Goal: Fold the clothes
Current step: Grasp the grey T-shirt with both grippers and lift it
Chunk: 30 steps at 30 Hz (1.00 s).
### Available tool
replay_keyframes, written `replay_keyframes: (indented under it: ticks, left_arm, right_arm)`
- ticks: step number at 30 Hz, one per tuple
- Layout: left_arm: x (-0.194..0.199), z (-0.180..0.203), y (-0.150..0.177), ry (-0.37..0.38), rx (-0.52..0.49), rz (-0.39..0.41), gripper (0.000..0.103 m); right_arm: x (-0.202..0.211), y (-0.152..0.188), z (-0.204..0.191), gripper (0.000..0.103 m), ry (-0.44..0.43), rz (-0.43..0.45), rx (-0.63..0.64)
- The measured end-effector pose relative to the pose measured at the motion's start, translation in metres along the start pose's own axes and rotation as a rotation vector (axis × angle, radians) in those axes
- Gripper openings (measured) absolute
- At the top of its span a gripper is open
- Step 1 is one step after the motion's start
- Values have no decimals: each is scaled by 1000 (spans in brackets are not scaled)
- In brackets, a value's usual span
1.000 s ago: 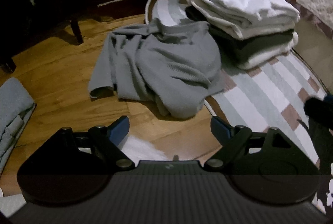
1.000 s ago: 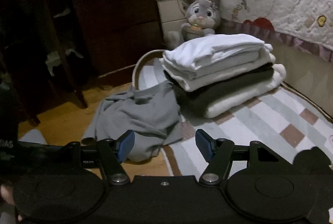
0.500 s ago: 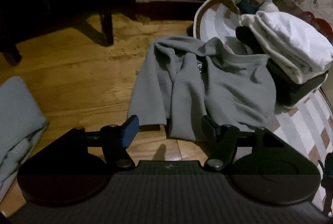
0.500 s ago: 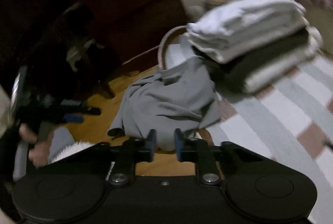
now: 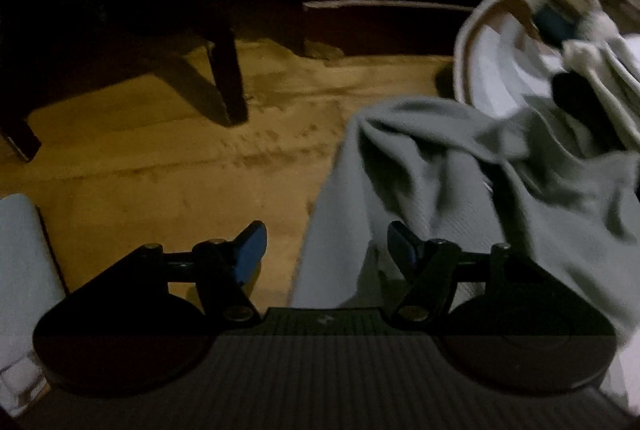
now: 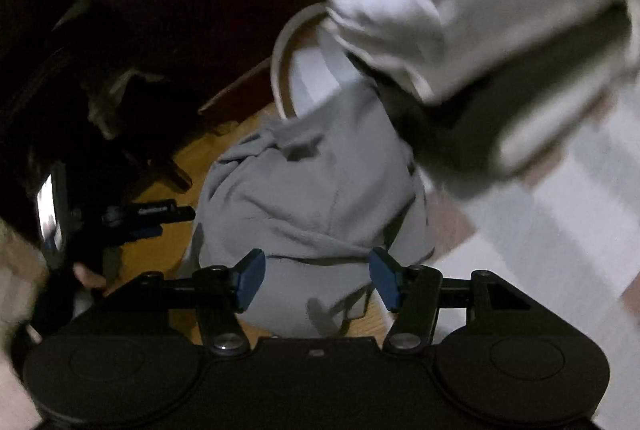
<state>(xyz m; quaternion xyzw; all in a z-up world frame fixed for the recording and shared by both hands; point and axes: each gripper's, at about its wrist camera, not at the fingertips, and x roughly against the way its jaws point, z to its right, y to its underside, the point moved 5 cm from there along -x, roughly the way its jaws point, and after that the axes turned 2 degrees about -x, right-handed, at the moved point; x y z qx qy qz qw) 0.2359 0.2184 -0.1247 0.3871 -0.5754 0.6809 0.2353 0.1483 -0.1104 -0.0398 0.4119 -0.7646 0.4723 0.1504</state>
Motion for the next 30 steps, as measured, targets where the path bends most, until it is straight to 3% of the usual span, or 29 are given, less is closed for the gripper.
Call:
replay_keyframes:
  ticks: [4, 8, 10, 13, 16, 19, 21, 22, 23, 24, 26, 30]
  left_arm:
    - [-17, -7, -6, 54, 16, -66, 67]
    - [-32, -4, -10, 108, 8, -118, 65]
    - [-38, 2, -11, 87, -36, -123, 65]
    - [-47, 4, -12, 80, -36, -128, 66]
    - [-53, 4, -14, 87, 28, -98, 70]
    - [-68, 10, -13, 77, 30, -129, 77]
    - [-76, 15, -11, 66, 14, -146, 79]
    - [-76, 17, -11, 57, -1, -141, 77]
    - [-74, 20, -11, 55, -27, -133, 50]
    - [-71, 25, -11, 57, -60, -122, 9]
    - [-58, 32, -10, 49, -104, -78, 4]
    - [-2, 48, -15, -6, -189, 147, 3]
  right_arm:
    - [-27, -16, 21, 64, -30, -80, -146]
    - [-53, -28, 15, 64, -3, -38, -77]
    - [-70, -34, 7, 64, 8, -33, -18]
    - [-96, -38, 6, 65, 127, -31, 41]
    - [-112, -35, 13, 78, 298, 5, 109]
    - [-127, -29, 25, 81, 259, 6, 54]
    - [-135, -22, 36, 73, 154, -42, -90]
    - [-137, -19, 41, 48, 97, -59, -154]
    - [-133, -16, 41, 22, 38, -58, -191]
    - [-126, -14, 40, 16, 3, -43, -197]
    - [-102, -13, 29, 14, -26, 20, -115]
    - [-30, -14, 11, 13, -28, 165, -21]
